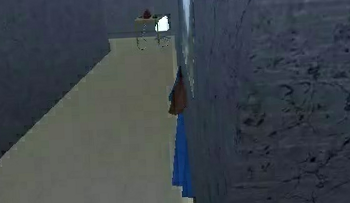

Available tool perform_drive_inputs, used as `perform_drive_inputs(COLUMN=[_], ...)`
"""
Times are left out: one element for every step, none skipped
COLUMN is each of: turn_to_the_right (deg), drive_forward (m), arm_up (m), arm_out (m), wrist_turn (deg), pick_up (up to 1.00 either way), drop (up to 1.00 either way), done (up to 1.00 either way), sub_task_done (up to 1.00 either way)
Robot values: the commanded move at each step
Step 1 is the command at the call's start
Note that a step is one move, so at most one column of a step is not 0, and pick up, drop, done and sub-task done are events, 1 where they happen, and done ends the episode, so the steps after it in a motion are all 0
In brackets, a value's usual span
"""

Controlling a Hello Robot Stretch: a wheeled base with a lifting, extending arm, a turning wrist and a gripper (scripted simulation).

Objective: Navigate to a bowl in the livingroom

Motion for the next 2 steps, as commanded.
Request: perform_drive_inputs(turn_to_the_right=[-45.0, -45.0], drive_forward=[0.00, 0.00], arm_up=[0.00, 0.00], arm_out=[0.00, 0.00], wrist_turn=[0.0, 0.0], pick_up=[0.00, 0.00], drop=[0.00, 0.00], done=[0.00, 0.00], sub_task_done=[0.00, 0.00])
